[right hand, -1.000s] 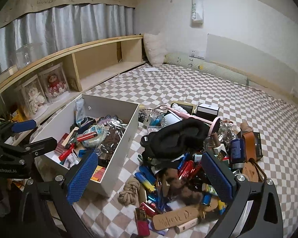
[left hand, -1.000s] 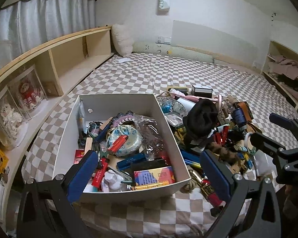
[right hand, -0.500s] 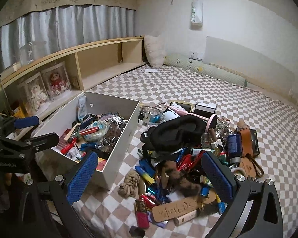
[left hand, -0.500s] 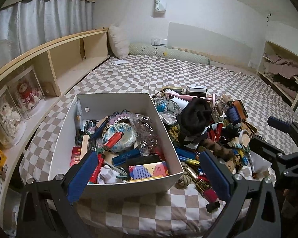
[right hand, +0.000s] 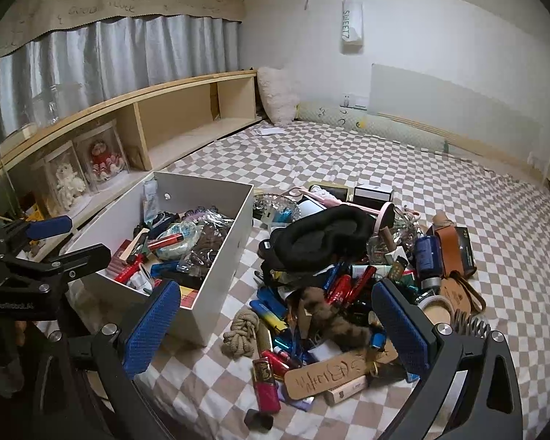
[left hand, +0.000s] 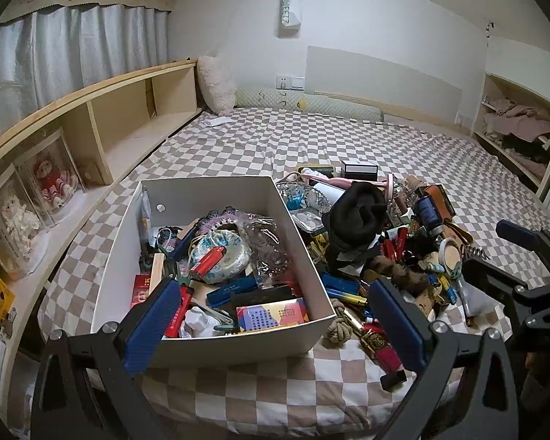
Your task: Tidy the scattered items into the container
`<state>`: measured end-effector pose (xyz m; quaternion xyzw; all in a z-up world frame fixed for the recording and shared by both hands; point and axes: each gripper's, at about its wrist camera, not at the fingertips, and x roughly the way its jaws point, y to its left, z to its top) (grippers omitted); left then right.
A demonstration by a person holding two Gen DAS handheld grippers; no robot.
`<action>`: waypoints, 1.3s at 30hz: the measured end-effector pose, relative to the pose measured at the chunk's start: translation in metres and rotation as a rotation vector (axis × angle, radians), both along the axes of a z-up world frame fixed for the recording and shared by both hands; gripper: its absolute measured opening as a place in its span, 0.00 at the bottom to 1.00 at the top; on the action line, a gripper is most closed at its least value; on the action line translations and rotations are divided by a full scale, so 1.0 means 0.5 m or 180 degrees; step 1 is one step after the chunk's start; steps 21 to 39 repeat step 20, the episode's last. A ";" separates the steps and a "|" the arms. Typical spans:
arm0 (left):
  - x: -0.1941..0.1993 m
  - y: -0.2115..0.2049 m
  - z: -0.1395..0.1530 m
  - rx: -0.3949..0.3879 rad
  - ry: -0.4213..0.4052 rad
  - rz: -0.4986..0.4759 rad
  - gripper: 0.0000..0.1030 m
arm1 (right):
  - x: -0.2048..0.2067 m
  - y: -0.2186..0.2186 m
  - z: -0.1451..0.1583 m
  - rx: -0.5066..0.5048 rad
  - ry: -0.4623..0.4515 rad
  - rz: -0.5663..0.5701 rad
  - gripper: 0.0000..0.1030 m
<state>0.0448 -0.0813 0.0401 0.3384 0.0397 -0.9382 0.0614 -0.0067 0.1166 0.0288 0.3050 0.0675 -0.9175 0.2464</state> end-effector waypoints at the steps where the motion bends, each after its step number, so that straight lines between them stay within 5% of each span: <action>1: 0.001 -0.001 0.000 0.0007 0.0006 0.0001 1.00 | 0.001 0.001 0.000 -0.0009 -0.0002 -0.0004 1.00; 39: 0.006 0.011 0.005 -0.0080 0.0063 -0.0002 1.00 | -0.006 0.006 0.000 -0.0016 -0.0034 0.0032 1.00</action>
